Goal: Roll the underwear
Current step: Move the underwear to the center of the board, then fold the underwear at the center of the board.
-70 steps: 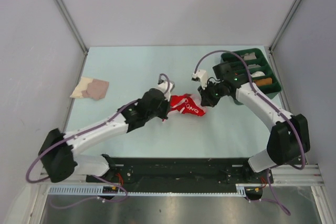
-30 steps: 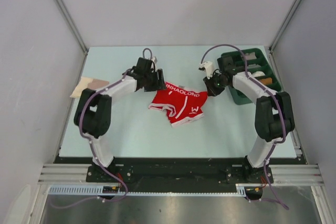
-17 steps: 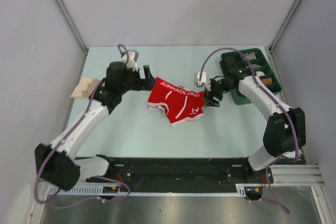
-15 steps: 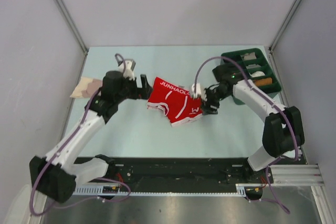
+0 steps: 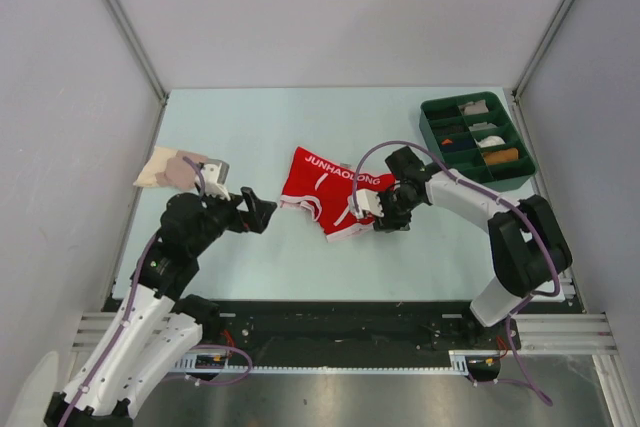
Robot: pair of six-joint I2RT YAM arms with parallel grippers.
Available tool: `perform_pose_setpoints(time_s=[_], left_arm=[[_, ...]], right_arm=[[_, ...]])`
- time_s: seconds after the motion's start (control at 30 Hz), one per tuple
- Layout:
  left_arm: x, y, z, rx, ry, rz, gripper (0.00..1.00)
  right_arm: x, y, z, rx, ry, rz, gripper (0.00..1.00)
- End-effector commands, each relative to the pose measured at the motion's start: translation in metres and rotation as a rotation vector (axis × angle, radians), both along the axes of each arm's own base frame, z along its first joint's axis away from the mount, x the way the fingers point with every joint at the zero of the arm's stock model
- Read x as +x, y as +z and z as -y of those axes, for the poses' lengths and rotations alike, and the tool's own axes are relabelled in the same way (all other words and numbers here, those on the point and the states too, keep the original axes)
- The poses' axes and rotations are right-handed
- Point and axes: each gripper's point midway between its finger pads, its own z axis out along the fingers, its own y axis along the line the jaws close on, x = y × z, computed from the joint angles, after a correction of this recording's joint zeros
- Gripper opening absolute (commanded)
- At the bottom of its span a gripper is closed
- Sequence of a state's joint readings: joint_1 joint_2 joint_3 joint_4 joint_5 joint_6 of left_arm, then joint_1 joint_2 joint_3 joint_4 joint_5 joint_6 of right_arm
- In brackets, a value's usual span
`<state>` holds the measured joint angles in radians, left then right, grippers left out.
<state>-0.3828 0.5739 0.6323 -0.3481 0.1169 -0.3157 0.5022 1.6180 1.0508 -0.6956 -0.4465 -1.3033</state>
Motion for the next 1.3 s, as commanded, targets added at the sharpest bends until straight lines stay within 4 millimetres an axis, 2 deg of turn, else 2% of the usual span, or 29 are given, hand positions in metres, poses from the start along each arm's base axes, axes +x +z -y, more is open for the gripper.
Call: perform_pose_setpoints(time_s=[0.0,0.23,0.33,0.37,0.43,0.47,0.53,0.57,0.63,0.67,0.7,0.73,0.77,0.8,0.83,0.87,1.0,1.03,1.1,1.13,1.17,1.2,1.23,1.27], left_arm=[[-0.010,-0.019,0.009,-0.034,-0.050,-0.069,1.00],[-0.022,-0.024,0.010,-0.048,-0.078,-0.084,1.00],[-0.026,-0.023,0.012,-0.066,-0.087,-0.074,1.00],[-0.026,-0.022,0.011,-0.071,-0.083,-0.071,1.00],[-0.026,-0.025,0.011,-0.073,-0.078,-0.080,1.00],[-0.025,-0.025,0.011,-0.081,-0.075,-0.085,1.00],[-0.026,-0.029,0.013,-0.086,-0.077,-0.104,1.00],[-0.025,-0.031,0.014,-0.096,-0.077,-0.113,1.00],[-0.026,-0.034,0.017,-0.105,-0.089,-0.124,1.00],[-0.025,-0.034,0.019,-0.119,-0.090,-0.126,1.00],[-0.025,-0.037,0.020,-0.126,-0.093,-0.134,1.00],[-0.025,-0.038,0.022,-0.135,-0.096,-0.137,1.00],[-0.024,-0.041,0.025,-0.152,-0.103,-0.147,1.00],[-0.023,-0.046,0.026,-0.157,-0.104,-0.167,1.00],[-0.022,-0.050,0.028,-0.159,-0.106,-0.181,1.00],[-0.021,-0.054,0.030,-0.166,-0.107,-0.197,1.00],[-0.015,-0.072,0.034,-0.151,-0.106,-0.276,1.00],[-0.012,-0.076,0.036,-0.145,-0.106,-0.298,1.00],[-0.009,-0.082,0.039,-0.139,-0.112,-0.330,1.00],[-0.004,-0.078,0.042,-0.143,-0.119,-0.321,1.00],[0.000,-0.089,0.044,-0.127,-0.120,-0.360,1.00],[0.003,-0.090,0.047,-0.117,-0.129,-0.369,1.00],[0.012,-0.097,0.051,-0.085,-0.136,-0.391,1.00],[0.017,-0.100,0.051,-0.061,-0.132,-0.402,0.99]], right_arm=[[0.011,-0.014,-0.002,-0.026,-0.019,0.027,0.56],[0.016,-0.040,0.000,-0.088,-0.045,0.012,0.50],[0.015,-0.044,0.006,-0.124,-0.055,0.006,0.41],[0.009,-0.045,0.010,-0.142,-0.053,-0.013,0.33],[0.002,-0.038,0.014,-0.153,-0.067,-0.028,0.23],[-0.012,-0.037,0.019,-0.179,-0.064,-0.073,0.15],[-0.033,-0.022,0.020,-0.158,-0.049,-0.122,0.10],[-0.061,-0.019,0.026,-0.181,-0.025,-0.195,0.08],[-0.093,-0.001,0.021,-0.133,0.016,-0.243,0.08],[-0.118,-0.003,0.028,-0.161,0.031,-0.305,0.08],[-0.143,-0.002,0.020,-0.168,0.094,-0.337,0.08],[-0.160,0.000,0.018,-0.179,0.092,-0.368,0.08],[-0.172,0.001,0.014,-0.175,0.111,-0.373,0.10],[-0.196,-0.002,0.008,-0.187,0.166,-0.403,0.14],[-0.203,-0.003,0.005,-0.187,0.172,-0.417,0.19],[-0.207,-0.003,-0.002,-0.178,0.146,-0.429,0.30],[-0.191,0.018,-0.025,-0.062,0.090,-0.464,0.47],[-0.166,0.036,-0.033,0.009,0.040,-0.444,0.49],[-0.149,0.057,-0.034,0.082,0.017,-0.462,0.54],[-0.122,0.071,-0.033,0.139,-0.041,-0.430,0.56],[-0.104,0.080,-0.034,0.181,-0.076,-0.406,0.59],[-0.090,0.083,-0.035,0.215,-0.104,-0.405,0.61],[-0.056,0.093,-0.032,0.274,-0.158,-0.343,0.64],[-0.039,0.095,-0.032,0.298,-0.188,-0.326,0.66]])
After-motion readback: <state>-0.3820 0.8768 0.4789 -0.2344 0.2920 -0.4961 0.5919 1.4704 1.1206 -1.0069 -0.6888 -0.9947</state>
